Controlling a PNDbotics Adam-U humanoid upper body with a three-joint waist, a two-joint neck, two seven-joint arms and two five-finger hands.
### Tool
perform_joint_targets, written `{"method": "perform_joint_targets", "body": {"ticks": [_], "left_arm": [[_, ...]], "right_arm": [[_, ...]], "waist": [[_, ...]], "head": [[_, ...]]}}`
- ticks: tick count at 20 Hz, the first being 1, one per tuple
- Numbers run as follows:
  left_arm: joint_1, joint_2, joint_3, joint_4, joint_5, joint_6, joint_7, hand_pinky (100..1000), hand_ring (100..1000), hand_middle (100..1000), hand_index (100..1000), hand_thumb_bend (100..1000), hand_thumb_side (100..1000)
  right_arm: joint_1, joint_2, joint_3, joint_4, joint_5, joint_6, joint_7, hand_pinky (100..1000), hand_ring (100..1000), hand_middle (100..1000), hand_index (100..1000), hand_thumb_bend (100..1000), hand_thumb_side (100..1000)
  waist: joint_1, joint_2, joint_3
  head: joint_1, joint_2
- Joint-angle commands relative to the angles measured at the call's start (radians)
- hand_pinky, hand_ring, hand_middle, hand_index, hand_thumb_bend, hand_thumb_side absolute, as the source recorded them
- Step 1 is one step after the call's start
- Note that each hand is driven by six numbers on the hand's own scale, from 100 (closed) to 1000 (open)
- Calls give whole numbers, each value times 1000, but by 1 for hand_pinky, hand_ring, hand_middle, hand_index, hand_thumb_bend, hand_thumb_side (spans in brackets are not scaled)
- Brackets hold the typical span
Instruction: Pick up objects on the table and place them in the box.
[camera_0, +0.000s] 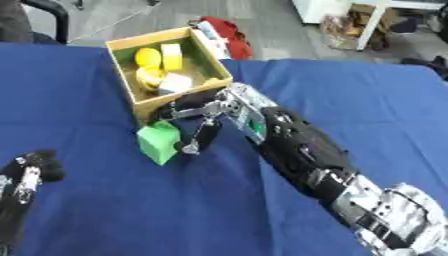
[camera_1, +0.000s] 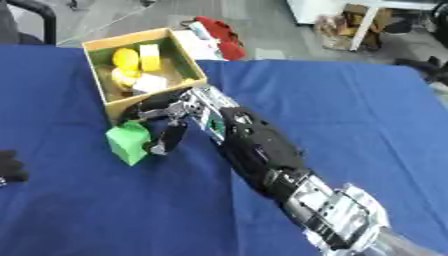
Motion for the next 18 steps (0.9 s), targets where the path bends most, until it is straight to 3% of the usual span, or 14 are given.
{"method": "perform_joint_targets", "body": {"ticks": [1, 3, 5, 12, 16, 17, 18], "left_arm": [[-9, 7, 8, -13, 2, -2, -1, 645, 562, 551, 728, 100, 756], [-9, 6, 8, -13, 2, -2, -1, 645, 562, 551, 728, 100, 755], [-9, 6, 8, -13, 2, -2, -1, 645, 562, 551, 728, 100, 756], [-9, 6, 8, -13, 3, -2, -1, 645, 563, 552, 728, 100, 756], [-7, 6, 7, -13, 3, -2, -1, 645, 563, 552, 728, 100, 756], [-7, 6, 7, -13, 3, -2, -1, 645, 563, 552, 728, 100, 754], [-7, 6, 6, -13, 3, -2, -2, 645, 563, 552, 728, 100, 756]], "right_arm": [[-22, -5, -19, -40, -5, -259, 227, 868, 883, 746, 930, 100, 220], [-24, -3, -24, -52, -16, -254, 181, 846, 841, 610, 897, 100, 212], [-26, 0, -27, -58, -25, -250, 133, 831, 818, 557, 882, 100, 204], [-42, 1, -47, -70, -36, -236, 54, 826, 807, 529, 878, 100, 194], [-85, -7, -106, -80, -69, -178, 20, 820, 797, 523, 880, 100, 182], [-99, -6, -128, -73, -73, -155, 10, 815, 791, 522, 883, 100, 267], [-112, -2, -148, -64, -73, -133, 0, 815, 790, 522, 883, 100, 180]], "waist": [[23, -20, -1], [23, -21, -1], [23, -21, -1], [23, -21, 2], [22, -23, 1], [22, -24, 2], [22, -24, 3]], "head": [[-2, -3], [-2, -4], [-3, -4], [-2, -6], [-1, -5], [-2, -5], [-3, -5]]}}
